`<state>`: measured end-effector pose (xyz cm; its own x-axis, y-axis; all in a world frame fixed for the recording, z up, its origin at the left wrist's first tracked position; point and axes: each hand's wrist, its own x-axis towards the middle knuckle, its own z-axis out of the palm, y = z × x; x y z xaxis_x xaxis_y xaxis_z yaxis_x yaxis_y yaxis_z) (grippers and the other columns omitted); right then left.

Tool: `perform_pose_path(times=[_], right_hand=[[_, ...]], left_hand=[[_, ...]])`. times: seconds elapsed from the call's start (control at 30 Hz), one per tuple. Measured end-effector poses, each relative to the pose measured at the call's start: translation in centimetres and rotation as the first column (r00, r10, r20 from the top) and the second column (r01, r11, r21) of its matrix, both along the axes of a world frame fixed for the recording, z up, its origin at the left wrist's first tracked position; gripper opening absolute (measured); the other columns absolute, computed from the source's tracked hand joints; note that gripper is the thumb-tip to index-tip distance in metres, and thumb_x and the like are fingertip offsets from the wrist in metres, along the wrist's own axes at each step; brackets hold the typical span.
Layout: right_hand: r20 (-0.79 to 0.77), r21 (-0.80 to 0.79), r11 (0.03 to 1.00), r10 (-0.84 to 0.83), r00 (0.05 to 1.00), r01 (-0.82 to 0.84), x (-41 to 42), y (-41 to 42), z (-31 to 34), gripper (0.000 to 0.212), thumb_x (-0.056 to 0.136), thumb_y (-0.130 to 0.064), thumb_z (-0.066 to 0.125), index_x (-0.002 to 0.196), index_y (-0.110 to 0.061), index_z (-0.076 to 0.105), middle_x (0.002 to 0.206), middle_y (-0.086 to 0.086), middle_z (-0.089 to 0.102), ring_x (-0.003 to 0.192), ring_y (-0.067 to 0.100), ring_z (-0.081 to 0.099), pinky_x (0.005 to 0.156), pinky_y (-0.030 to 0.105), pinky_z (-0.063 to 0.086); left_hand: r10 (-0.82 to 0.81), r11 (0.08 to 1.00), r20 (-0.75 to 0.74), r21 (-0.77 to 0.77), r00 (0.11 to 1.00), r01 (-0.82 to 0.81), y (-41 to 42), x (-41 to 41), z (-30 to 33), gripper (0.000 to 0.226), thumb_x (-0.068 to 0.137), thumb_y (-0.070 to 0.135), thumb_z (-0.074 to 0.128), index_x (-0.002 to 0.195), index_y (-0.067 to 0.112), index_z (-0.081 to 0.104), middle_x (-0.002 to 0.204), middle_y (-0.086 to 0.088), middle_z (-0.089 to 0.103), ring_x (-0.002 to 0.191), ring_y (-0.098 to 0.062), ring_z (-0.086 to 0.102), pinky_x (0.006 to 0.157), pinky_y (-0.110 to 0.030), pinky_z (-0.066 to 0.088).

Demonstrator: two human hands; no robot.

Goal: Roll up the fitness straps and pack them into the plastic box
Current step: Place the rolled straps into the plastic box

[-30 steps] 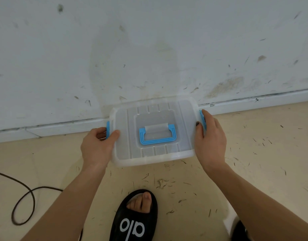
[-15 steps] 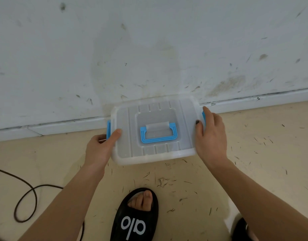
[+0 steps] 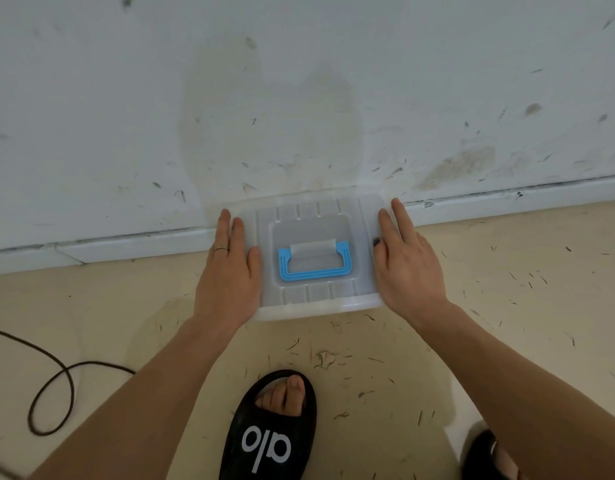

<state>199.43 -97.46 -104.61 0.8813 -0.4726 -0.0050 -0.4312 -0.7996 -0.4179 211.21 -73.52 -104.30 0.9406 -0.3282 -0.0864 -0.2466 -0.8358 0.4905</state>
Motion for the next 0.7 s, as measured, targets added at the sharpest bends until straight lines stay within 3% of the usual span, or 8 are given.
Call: perform_pose_path(times=[0.13,0.2,0.3,0.37,0.4,0.47,0.53,0.7], right_hand=[[0.035,0.037,0.999,-0.004,0.999,0.003,0.0,-0.1,-0.1,0.053,0.111,-0.028,0.031,0.163,-0.018,0.028,0.174,-0.002,0.009,0.145,0.026,0.041,0.12,0.042,0.035],[0.093,0.082,0.996,-0.037,0.995,0.029,-0.1,0.0,-0.1,0.051,0.111,-0.022,0.033,0.161,-0.017,0.032,0.173,0.001,0.017,0.148,0.026,0.037,0.123,0.042,0.033],[0.169,0.176,0.973,-0.176,0.97,0.146,-0.3,0.4,-0.1,0.054,0.11,-0.019,0.038,0.162,-0.015,0.025,0.168,0.016,0.023,0.152,0.032,0.027,0.124,0.049,0.03],[0.14,0.25,0.943,-0.261,0.955,0.221,-0.3,0.7,0.1,0.062,0.11,-0.028,0.04,0.165,-0.017,0.014,0.165,0.02,0.024,0.147,0.037,0.034,0.116,0.047,0.039],[0.092,0.288,0.918,-0.31,0.946,0.272,-0.2,0.8,0.2,0.065,0.109,-0.034,0.041,0.165,-0.016,0.011,0.161,0.019,0.03,0.14,0.037,0.043,0.106,0.044,0.043],[0.002,0.317,0.869,-0.4,0.916,0.379,0.0,0.9,0.3,0.068,0.108,-0.042,0.043,0.163,-0.011,0.018,0.149,0.016,0.046,0.129,0.034,0.054,0.097,0.042,0.046],[0.035,0.313,0.842,-0.473,0.88,0.44,0.0,1.1,0.3,0.06,0.106,-0.045,0.048,0.152,-0.008,0.038,0.137,0.011,0.055,0.121,0.031,0.058,0.094,0.04,0.046],[0.282,0.126,0.927,-0.375,0.883,0.353,-0.1,1.4,-0.1,0.029,0.105,-0.017,0.054,0.131,-0.006,0.062,0.11,0.009,0.056,0.092,0.024,0.056,0.076,0.037,0.048]], left_hand=[[-0.032,0.998,0.023,-0.05,0.999,0.033,-0.1,-0.1,0.3,0.059,0.111,0.033,0.031,0.165,0.017,0.012,0.171,0.014,-0.01,0.151,-0.013,0.026,0.114,-0.029,0.035],[-0.014,0.995,0.023,-0.094,1.0,0.016,0.0,0.0,0.2,0.056,0.111,0.028,0.032,0.164,0.017,0.017,0.172,0.011,-0.002,0.151,-0.01,0.024,0.111,-0.023,0.029],[0.204,0.972,0.075,-0.135,0.976,-0.193,0.0,-0.2,0.1,0.059,0.108,0.024,0.042,0.162,0.012,0.022,0.166,-0.014,0.027,0.15,-0.03,0.03,0.123,-0.043,0.024],[0.427,0.877,-0.127,-0.181,0.895,-0.444,-0.2,-0.6,0.2,0.072,0.104,0.04,0.05,0.162,0.013,0.016,0.159,-0.021,0.032,0.144,-0.038,0.036,0.117,-0.053,0.031],[0.488,0.82,-0.265,-0.188,0.831,-0.541,-0.2,-0.9,0.3,0.079,0.102,0.049,0.052,0.16,0.012,0.016,0.154,-0.02,0.037,0.137,-0.037,0.043,0.11,-0.051,0.039],[0.545,0.727,-0.428,-0.186,0.721,-0.661,-0.1,-1.2,0.5,0.079,0.095,0.062,0.056,0.146,0.005,0.038,0.128,-0.014,0.056,0.105,-0.028,0.059,0.087,-0.041,0.048],[0.586,0.714,-0.358,-0.196,0.727,-0.672,0.0,-1.5,0.5,0.063,0.091,0.066,0.059,0.115,0.008,0.058,0.102,-0.006,0.065,0.082,-0.021,0.06,0.071,-0.036,0.046],[0.478,0.877,0.183,-0.16,0.859,-0.453,-0.2,-1.6,0.3,0.036,0.098,0.046,0.061,0.087,0.012,0.054,0.08,0.0,0.057,0.07,-0.023,0.054,0.059,-0.032,0.035]])
